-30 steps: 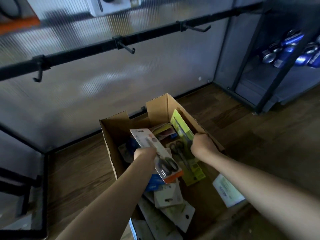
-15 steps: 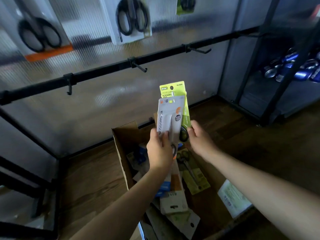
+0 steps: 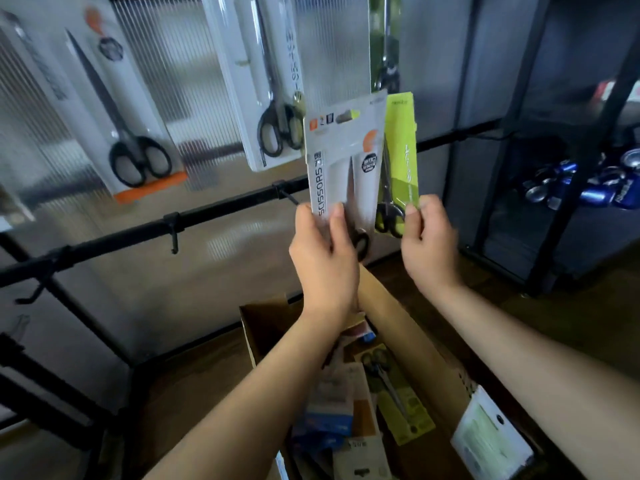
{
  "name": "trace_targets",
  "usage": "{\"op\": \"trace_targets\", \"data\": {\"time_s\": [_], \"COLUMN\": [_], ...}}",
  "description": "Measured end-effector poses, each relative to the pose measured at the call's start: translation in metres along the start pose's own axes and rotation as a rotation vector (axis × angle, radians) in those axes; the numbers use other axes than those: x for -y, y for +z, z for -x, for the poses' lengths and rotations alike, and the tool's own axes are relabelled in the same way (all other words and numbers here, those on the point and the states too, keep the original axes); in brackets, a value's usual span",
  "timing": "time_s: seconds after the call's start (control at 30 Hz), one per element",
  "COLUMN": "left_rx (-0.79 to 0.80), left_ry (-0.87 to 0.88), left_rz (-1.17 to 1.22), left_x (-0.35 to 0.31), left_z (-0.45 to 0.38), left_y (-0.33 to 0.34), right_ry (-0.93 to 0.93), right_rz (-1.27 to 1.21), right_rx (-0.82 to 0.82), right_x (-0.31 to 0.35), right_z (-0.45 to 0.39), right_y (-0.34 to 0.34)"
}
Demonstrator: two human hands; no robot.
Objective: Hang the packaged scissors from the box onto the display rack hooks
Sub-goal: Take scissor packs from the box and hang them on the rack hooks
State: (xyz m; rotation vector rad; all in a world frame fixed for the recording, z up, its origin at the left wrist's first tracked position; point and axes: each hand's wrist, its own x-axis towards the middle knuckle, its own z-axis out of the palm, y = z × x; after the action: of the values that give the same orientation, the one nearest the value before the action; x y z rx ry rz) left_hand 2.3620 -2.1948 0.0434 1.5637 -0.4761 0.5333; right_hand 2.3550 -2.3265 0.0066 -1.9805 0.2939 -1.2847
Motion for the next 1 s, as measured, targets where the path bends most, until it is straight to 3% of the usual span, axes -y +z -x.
{"op": "trace_targets", "data": {"time_s": [0.2, 0.43, 0.63, 1.0], "left_rx": [-0.152, -0.365, -0.306, -0.233], "left_ry": [0.107, 0.204, 0.129, -0.069], "left_rz": [0.017, 0.068, 0.130, 0.179], "left_x": [-0.036, -0.086, -0.094, -0.084], "left_z": [-0.040, -0.095, -0.106, -0.093], "left_y": [-0.015, -0.026, -0.007, 0.026], "right_ry": [-0.102, 0.033, 0.292, 0.432], "right_rz": [-0.091, -0.301, -0.452, -0.486], "right_rx": [-0.124, -0.262, -0.181, -0.006], "right_x": [0.050, 0.092, 0.076, 0.054], "right_z": [-0.041, -0.096, -0.144, -0.191], "right_y": [0.012, 0.024, 0.011, -0.015]}}
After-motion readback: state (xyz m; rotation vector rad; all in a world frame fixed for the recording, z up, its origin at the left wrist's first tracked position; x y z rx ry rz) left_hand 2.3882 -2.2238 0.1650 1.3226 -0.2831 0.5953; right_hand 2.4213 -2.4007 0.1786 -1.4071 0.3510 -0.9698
